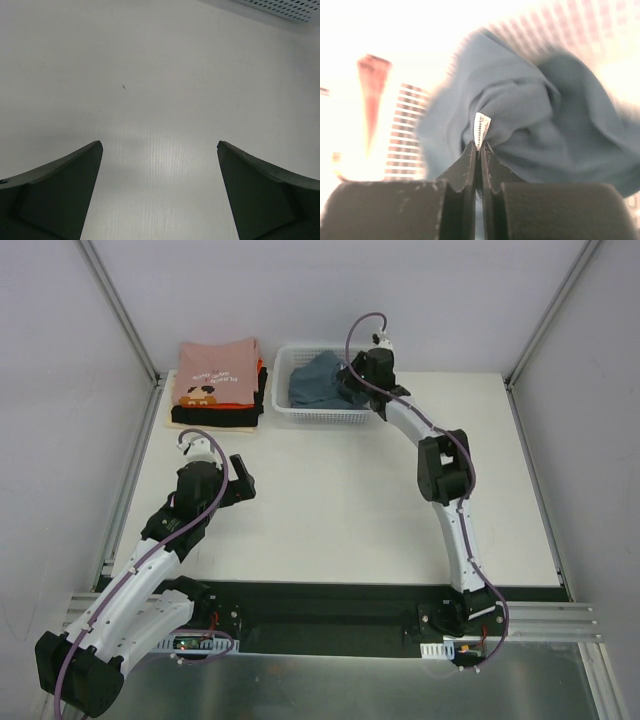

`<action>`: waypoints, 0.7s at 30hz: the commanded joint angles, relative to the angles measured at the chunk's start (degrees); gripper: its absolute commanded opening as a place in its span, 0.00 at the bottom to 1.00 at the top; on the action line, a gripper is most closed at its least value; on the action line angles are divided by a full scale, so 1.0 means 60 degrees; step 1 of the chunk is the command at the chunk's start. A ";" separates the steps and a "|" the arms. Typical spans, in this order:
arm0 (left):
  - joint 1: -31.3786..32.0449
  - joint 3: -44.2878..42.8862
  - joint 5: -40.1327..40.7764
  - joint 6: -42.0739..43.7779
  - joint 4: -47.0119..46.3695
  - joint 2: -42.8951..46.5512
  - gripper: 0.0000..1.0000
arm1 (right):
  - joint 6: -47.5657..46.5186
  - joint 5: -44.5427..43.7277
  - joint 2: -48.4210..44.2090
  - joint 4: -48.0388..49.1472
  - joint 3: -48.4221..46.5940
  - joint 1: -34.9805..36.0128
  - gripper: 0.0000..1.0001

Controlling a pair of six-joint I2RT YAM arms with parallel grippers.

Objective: Fold and stack the t-shirts
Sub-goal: Grab the tshirt from the pile, then move the tshirt to the center of the board

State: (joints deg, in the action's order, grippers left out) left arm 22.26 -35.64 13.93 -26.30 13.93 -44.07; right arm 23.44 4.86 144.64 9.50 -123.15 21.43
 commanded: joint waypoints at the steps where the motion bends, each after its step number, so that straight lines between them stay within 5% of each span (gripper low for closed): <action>1: -0.0063 0.0051 -0.0315 0.0048 -0.0257 0.0212 0.99 | -0.0785 -0.0151 -0.2365 0.1376 -0.0114 0.0295 0.01; 21: -0.0063 0.0110 -0.0462 -0.0113 -0.0257 0.0447 0.99 | -0.2807 0.0757 -0.6423 0.1142 -0.0610 0.1511 0.01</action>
State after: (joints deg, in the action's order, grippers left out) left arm 22.06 -34.87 12.12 -26.39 13.93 -40.91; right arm 11.20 7.40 116.40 11.94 -122.76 28.53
